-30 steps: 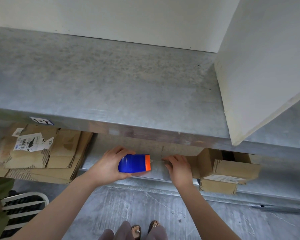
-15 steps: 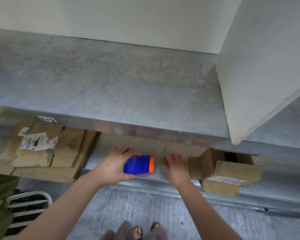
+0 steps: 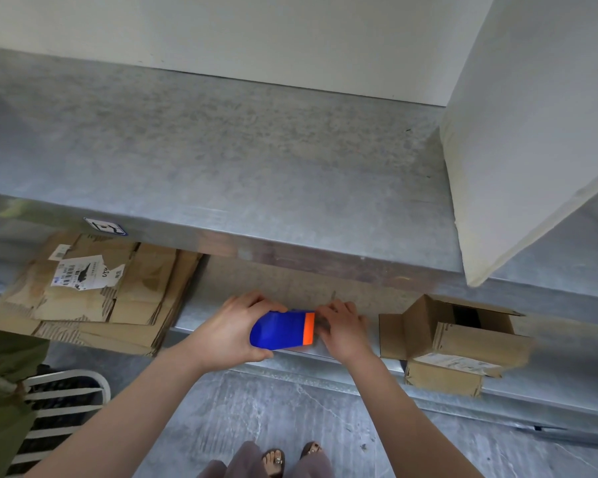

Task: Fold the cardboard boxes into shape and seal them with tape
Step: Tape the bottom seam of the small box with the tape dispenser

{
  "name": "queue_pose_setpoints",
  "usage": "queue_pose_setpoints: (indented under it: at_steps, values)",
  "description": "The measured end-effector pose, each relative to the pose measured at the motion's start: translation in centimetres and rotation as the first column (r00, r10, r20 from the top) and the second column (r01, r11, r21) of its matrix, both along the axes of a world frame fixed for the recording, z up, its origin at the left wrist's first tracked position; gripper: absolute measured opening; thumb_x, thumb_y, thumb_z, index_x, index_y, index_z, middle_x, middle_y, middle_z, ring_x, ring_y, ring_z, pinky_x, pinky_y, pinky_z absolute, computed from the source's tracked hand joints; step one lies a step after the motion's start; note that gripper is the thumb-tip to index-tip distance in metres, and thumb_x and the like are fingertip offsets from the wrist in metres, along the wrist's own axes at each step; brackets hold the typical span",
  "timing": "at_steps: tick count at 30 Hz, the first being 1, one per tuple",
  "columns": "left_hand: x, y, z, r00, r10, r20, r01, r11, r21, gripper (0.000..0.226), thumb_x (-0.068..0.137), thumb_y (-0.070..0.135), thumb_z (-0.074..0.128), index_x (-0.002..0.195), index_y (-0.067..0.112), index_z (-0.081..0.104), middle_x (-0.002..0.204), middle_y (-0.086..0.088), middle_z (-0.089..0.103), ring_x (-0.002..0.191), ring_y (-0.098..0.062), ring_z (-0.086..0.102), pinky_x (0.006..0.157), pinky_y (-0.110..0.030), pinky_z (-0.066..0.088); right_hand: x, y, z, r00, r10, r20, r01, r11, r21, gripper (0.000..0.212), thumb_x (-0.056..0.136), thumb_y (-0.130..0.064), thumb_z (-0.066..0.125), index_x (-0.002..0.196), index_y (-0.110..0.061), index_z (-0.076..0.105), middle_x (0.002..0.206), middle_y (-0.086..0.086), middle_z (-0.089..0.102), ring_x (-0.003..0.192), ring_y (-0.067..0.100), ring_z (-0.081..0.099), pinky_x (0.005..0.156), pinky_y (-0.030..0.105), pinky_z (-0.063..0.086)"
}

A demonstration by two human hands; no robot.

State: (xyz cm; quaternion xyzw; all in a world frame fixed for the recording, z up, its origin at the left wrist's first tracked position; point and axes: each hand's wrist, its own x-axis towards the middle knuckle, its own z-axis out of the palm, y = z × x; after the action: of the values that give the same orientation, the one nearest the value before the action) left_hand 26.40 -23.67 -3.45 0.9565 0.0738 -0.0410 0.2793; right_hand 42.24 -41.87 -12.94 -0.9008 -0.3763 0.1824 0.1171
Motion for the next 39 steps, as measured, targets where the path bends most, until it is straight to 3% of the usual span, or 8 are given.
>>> queue_pose_setpoints:
  at_steps: [4,7,13,19,26,31,36,39]
  values:
    - [-0.1,0.0,0.0,1.0,0.024,0.005,-0.024,1.0,-0.014,0.065,0.062,0.042,0.077,0.122,0.04,0.052,0.105,0.024,0.044,0.093,0.006,0.044,0.086,-0.008,0.029,-0.6,0.0,0.0,0.999,-0.048,-0.018,0.05,0.982,0.181,0.04,0.084,-0.04,0.035,0.095,-0.021,0.069,0.102,-0.003,0.065,0.108,0.029,0.052,0.074,0.033,0.027]
    - [-0.3,0.0,0.2,0.999,0.047,0.015,-0.046,0.998,-0.046,0.066,0.062,0.043,0.076,0.123,0.041,0.052,0.104,0.026,0.044,0.094,0.004,0.046,0.087,-0.012,0.033,-1.3,-0.6,-0.7,0.998,-0.063,-0.009,0.063,0.958,0.279,0.031,0.079,-0.031,0.039,0.082,-0.019,0.068,0.086,-0.003,0.067,0.09,0.032,0.059,0.07,0.031,0.033]
    - [-0.3,0.0,1.9,0.999,0.041,0.03,-0.037,0.993,-0.116,0.067,0.061,0.043,0.079,0.123,0.043,0.053,0.109,0.023,0.048,0.1,0.002,0.051,0.088,-0.015,0.041,-1.3,-2.1,0.3,0.984,-0.081,-0.157,0.128,0.94,0.316,0.026,0.088,-0.018,0.047,0.098,-0.003,0.066,0.098,0.012,0.06,0.092,0.02,0.042,0.071,0.025,0.029]
    - [-0.5,-0.7,3.7,0.999,0.003,0.044,0.004,0.99,-0.142,0.067,0.062,0.037,0.084,0.122,0.042,0.054,0.11,0.024,0.047,0.102,0.004,0.051,0.087,-0.008,0.038,-1.8,-3.5,1.9,0.951,-0.054,-0.304,0.162,0.926,0.341,0.021,0.094,-0.02,0.041,0.097,-0.009,0.058,0.089,0.004,0.059,0.082,0.023,0.053,0.072,0.036,0.042]
    - [-1.2,-1.1,5.4,0.997,-0.033,0.075,0.044,0.988,-0.149,0.067,0.062,0.038,0.084,0.121,0.046,0.051,0.112,0.022,0.049,0.105,0.004,0.05,0.09,-0.006,0.035,-2.5,-4.8,4.7,0.964,-0.088,-0.249,0.179,0.911,0.371,0.011,0.097,-0.015,0.05,0.098,-0.015,0.06,0.088,-0.005,0.062,0.079,0.016,0.057,0.071,0.033,0.044]
    - [-1.7,0.9,8.1,0.988,-0.01,0.152,0.028,0.993,-0.116,0.065,0.061,0.032,0.087,0.119,0.034,0.058,0.112,0.019,0.053,0.106,0.008,0.05,0.09,-0.004,0.034,-2.9,-4.4,8.2,0.976,-0.061,-0.207,0.137,0.917,0.375,0.007,0.098,-0.022,0.052,0.102,-0.021,0.058,0.081,-0.018,0.057,0.07,0.004,0.053,0.062,0.016,0.039]
    - [-2.9,0.9,8.0,0.993,-0.029,0.114,0.038,0.997,-0.072,0.065,0.062,0.04,0.082,0.118,0.048,0.051,0.111,0.021,0.049,0.104,0.003,0.051,0.091,-0.014,0.04,-3.6,-5.2,8.5,0.894,-0.061,-0.444,0.17,0.963,0.21,0.012,0.099,-0.03,0.053,0.104,-0.025,0.063,0.087,-0.012,0.064,0.081,0.006,0.06,0.083,0.029,0.049]
    - [-3.5,0.5,7.2,0.996,-0.038,0.085,0.043,0.998,-0.051,0.065,0.063,0.046,0.078,0.12,0.052,0.046,0.113,0.023,0.046,0.107,0.001,0.049,0.096,-0.02,0.039,-4.4,-6.0,9.1,0.75,-0.07,-0.658,0.26,0.946,0.195,0.016,0.096,-0.033,0.058,0.101,-0.02,0.065,0.085,-0.008,0.064,0.077,0.003,0.064,0.082,0.024,0.049]
